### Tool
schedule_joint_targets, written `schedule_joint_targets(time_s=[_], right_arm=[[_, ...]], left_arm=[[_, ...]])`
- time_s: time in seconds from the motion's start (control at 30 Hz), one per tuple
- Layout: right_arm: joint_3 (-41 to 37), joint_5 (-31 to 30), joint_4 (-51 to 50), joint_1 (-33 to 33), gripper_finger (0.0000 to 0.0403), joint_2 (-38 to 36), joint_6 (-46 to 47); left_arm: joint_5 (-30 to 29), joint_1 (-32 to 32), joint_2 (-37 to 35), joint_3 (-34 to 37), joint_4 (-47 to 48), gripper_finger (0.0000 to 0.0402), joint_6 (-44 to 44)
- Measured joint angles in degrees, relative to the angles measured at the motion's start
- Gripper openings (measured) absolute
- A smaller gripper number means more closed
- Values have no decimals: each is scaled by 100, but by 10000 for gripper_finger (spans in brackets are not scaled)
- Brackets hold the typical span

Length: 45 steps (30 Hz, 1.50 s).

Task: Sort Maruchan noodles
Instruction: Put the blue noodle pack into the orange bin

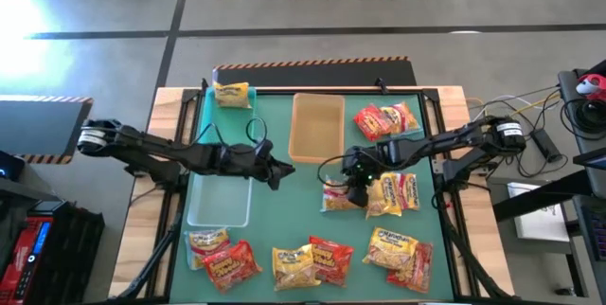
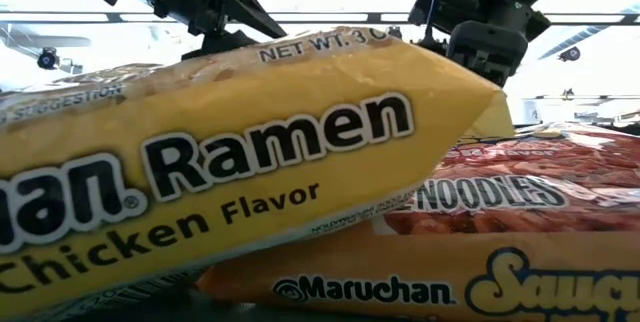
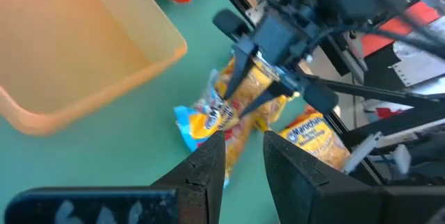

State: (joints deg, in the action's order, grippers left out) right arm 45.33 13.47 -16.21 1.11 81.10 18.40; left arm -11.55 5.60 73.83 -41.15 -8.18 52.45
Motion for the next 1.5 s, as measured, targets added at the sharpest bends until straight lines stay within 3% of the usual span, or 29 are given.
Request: schedule_joint_targets(time_s=[0.27,0.5,0.67,0.9,1.0,1.23,1.5], right_arm=[[-91,-192,1161,2,137,9,-273],[56,354,-223,-11,137,-178,-343],[-9,392,-741,-11,137,-154,-648],[-22,394,-147,-13,137,215,-633],[-22,405,311,-13,137,401,-571],[4,480,1086,-37,137,757,-491],[196,451,1163,-35,137,715,-551]], left_arm=[[6,343,740,0,-655,82,532],[11,585,1355,-11,-1468,78,689],[9,608,1681,-398,-1100,67,449],[0,646,2098,-1485,983,64,57],[0,695,2221,-1705,1450,64,59],[0,770,2319,-1722,1404,64,316],[51,1017,2580,-1718,933,64,680]])
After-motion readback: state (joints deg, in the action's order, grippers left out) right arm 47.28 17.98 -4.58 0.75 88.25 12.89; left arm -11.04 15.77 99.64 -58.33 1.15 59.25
